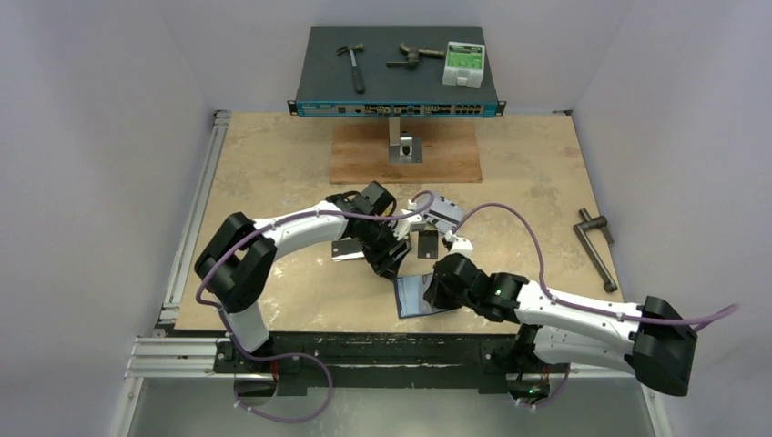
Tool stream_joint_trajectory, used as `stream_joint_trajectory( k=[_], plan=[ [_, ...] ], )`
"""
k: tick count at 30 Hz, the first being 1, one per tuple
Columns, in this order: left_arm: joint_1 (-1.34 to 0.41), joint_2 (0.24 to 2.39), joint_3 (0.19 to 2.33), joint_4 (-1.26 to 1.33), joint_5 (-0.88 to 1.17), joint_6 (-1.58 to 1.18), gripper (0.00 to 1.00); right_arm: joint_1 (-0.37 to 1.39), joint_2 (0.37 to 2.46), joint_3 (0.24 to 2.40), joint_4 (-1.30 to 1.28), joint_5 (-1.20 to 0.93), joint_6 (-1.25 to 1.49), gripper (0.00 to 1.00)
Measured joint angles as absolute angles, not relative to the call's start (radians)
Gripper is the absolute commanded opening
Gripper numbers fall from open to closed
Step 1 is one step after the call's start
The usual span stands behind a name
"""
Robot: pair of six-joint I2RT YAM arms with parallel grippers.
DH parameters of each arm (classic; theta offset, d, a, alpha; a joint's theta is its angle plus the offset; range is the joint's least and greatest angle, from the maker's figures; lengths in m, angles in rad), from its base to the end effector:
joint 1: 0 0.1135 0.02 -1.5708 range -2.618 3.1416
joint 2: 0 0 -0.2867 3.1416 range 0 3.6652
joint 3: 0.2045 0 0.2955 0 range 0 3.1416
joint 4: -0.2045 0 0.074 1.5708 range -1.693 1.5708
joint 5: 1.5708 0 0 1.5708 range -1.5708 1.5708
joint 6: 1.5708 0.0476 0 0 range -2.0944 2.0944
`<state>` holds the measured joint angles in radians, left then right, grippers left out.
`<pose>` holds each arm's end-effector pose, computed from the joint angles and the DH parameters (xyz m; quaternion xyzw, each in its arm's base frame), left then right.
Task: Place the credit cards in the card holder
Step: Turn over the card holder at the center of the board.
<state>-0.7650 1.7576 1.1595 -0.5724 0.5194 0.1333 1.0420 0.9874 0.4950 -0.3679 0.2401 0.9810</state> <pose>0.2658 -0.2879 0.1757 0.4573 0.8311 -0.2989 0.1045 0.1227 0.1875 0.1777 0.0133 0.9316 0.2331 0.2784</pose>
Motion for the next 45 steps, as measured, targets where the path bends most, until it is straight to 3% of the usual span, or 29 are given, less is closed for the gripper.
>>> stream_joint_trajectory(
  k=[9,20,34,45],
  plan=[
    [-0.769,1.635,1.115,-0.6,0.53,0.363,0.57,1.042,1.034,0.482,-0.293,0.198,0.98,0.0],
    [-0.855,1.416,0.937,-0.63,0.433,0.849,0.58,1.031,0.877,0.427,-0.311,0.251,1.047,0.0],
    [-1.059,1.467,0.857,-0.377,0.415,1.228,0.62,0.981,0.786,0.341,-0.375,0.324,1.129,0.0],
    [-1.102,1.555,0.823,-0.378,0.396,1.436,0.62,0.922,0.772,0.306,-0.306,0.293,1.115,0.0]
  ],
)
